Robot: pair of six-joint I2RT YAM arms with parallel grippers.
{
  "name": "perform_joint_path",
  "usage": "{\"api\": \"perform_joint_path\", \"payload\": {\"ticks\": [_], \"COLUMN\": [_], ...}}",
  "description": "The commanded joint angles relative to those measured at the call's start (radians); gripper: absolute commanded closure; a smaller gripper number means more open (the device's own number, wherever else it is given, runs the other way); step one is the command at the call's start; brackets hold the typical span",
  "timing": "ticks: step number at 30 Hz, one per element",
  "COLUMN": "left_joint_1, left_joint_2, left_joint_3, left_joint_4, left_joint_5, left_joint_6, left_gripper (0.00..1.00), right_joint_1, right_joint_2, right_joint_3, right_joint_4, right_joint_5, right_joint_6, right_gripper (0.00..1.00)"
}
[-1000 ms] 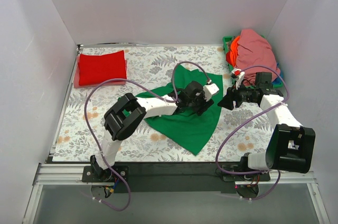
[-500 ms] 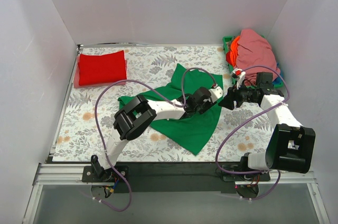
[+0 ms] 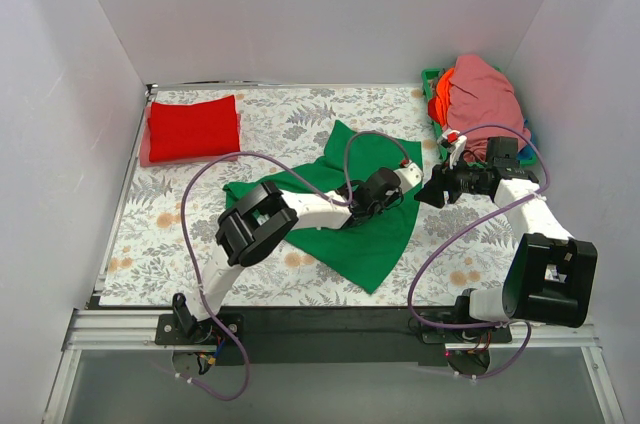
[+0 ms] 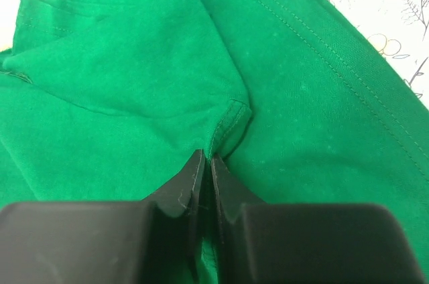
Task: Fold and stack the t-shirts
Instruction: Flatten the tshirt out
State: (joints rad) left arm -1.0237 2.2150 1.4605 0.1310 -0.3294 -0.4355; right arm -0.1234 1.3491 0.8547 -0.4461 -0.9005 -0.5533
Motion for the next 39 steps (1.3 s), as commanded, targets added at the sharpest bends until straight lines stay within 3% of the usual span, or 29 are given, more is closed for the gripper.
{"api": "perform_joint_path", "payload": {"ticks": [1,14,24,29,39], "left_joint_1": [0.001,0.042,0.171,0.253,0.428], "left_joint_2": [-0.113,-0.305,-0.535,-0.705,-0.971], "left_joint_3": [-0.025,-0.120,-0.281,-0.391,-0.526], "left_joint_4": [0.045,0.052,0.052,0.038,-0.027], "left_joint_5": [-0.004,0.093,0.165,0.196,0.204], "left_joint_6": [-0.025,-0.182,-0.321,-0.338,-0.289], "left_gripper": [0.99,1.00,1.00,1.00,1.00], "right_joint_1": [-0.007,-0.009,-0.001,0.037,0.122], "right_joint_2": [0.008,0.031,0.096,0.148,0.344], "right_joint_3": [0.032,0.029,0.033,0.043,0.211], "right_joint_4": [-0.013,-0.016,-0.006,0.046,0.107], "right_joint_5": [-0.031,0.001,0.078,0.182,0.460], "right_joint_6": [-0.003,-0.007,0.013,0.070,0.191], "right_gripper": [0.38,0.39,0.40,0.40,0.41]}}
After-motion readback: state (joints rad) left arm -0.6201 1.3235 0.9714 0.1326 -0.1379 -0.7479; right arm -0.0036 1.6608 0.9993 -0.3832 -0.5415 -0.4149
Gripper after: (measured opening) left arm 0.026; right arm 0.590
